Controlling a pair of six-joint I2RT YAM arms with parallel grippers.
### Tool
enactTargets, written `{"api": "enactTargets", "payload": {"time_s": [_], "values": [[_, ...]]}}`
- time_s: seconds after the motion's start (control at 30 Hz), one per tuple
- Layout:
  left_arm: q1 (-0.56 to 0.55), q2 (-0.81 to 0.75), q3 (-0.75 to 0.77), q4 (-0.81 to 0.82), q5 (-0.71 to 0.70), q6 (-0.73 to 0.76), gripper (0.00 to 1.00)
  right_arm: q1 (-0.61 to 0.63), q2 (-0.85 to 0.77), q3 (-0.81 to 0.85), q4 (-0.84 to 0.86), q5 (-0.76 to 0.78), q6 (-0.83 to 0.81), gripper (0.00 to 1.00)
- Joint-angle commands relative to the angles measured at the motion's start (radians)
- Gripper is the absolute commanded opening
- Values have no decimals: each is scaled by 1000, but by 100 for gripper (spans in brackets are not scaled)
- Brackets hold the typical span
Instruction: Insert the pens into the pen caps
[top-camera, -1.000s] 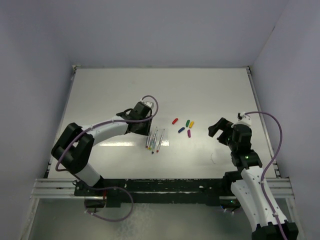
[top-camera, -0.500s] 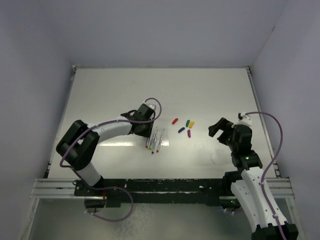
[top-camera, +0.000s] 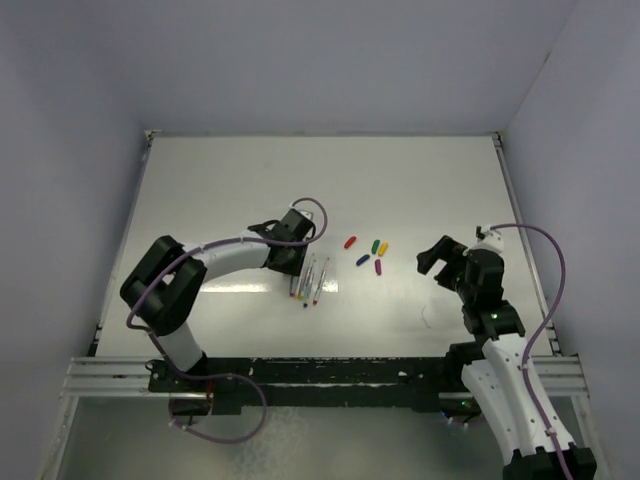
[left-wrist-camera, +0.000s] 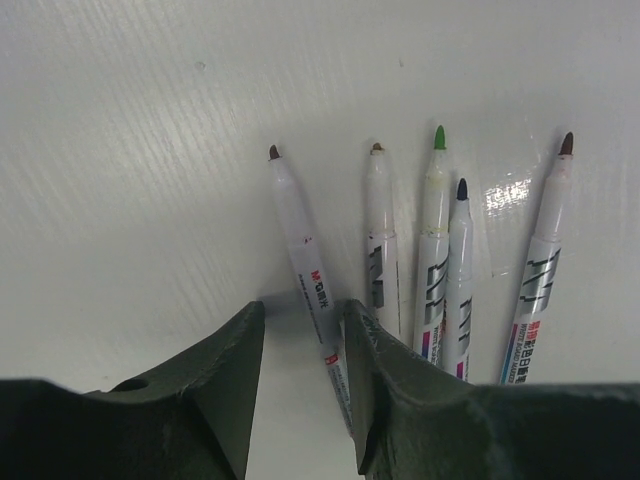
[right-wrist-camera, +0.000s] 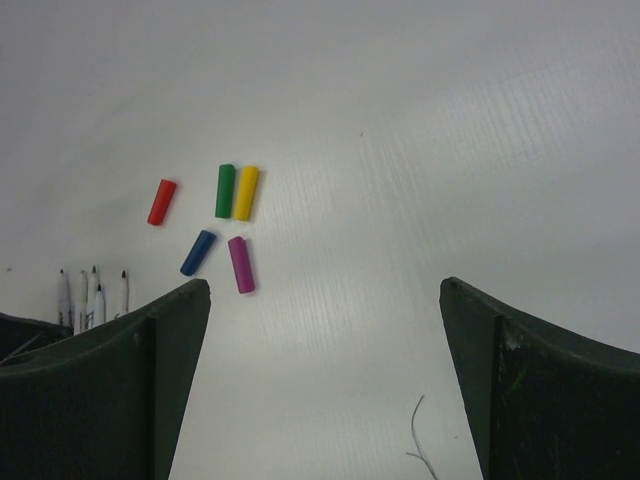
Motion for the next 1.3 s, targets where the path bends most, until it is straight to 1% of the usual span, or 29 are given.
{"api": "enactTargets", "payload": {"time_s": [0.0, 0.47, 0.63, 0.93, 1.13, 1.23, 1.27], "values": [[-10, 15, 33, -49, -56, -13, 42, 0, -9, 5, 15, 12, -15, 100], [-16, -10, 1, -111, -21, -36, 41, 0, -24, 9, -8, 14, -14, 100], [-15, 13, 0, -117, -23, -36, 39, 0, -18, 12, 3, 13, -14, 100], [-15, 56, -9, -110, -14, -36, 21, 0, 8, 30, -2, 14, -22, 100], [-16, 79, -19, -102, 5, -33, 5, 0, 20, 36, 4, 21, -23, 100], [-16, 87, -27, -92, 18, -33, 0, 0, 24, 40, 7, 25, -27, 100], [-16, 89, -31, -89, 21, -33, 0, 0, 24, 40, 8, 26, -30, 100]]}}
